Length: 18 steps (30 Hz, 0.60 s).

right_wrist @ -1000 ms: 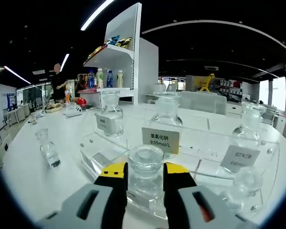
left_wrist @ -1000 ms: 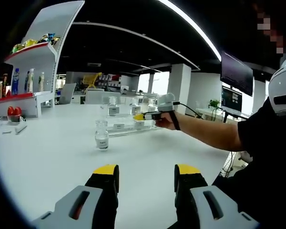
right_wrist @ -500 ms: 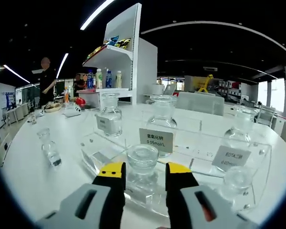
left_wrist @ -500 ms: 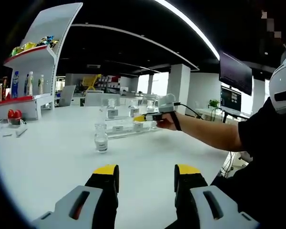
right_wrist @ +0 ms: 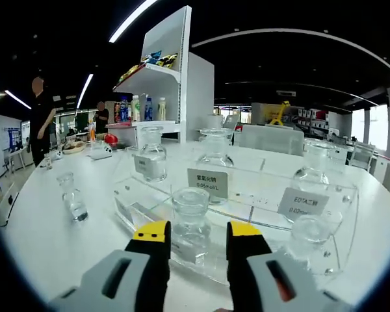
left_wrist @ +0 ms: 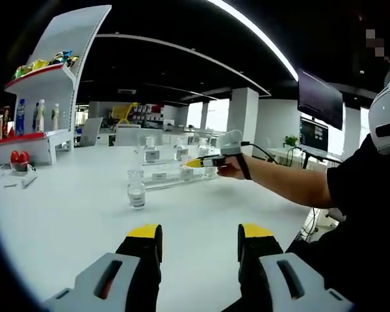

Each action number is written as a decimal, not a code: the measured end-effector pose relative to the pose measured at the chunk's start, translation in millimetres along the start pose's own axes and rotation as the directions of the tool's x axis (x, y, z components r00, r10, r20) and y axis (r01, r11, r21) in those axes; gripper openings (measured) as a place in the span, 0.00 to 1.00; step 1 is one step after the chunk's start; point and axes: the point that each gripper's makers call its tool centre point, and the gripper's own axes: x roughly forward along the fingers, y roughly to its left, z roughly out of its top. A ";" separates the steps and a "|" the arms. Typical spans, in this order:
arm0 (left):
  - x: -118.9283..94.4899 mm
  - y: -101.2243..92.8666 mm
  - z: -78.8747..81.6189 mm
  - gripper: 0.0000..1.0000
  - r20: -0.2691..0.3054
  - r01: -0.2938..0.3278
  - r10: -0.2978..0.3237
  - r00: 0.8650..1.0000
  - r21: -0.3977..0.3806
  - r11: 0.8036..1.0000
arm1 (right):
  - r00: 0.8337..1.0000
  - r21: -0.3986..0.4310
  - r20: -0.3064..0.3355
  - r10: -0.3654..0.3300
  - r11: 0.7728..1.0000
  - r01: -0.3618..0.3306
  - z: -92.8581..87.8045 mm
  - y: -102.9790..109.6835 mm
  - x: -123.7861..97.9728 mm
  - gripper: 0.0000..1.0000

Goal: Identify the label on the chemical reagent bottle, grasp the chemical reagent bottle, and place it in the designated position on the reagent rack

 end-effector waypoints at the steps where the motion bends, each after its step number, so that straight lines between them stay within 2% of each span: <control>1: -0.1 0.4 0.3 0.47 0.000 -0.002 0.002 1.000 0.000 1.000 | 1.000 0.000 0.003 -0.001 1.000 0.001 0.8 -0.6 -1.8 0.33; 18: 2.8 -1.9 1.8 0.47 0.006 0.001 -0.001 1.000 0.000 1.000 | 0.999 -0.020 0.028 0.031 0.999 -0.031 9.4 15.5 -32.8 0.34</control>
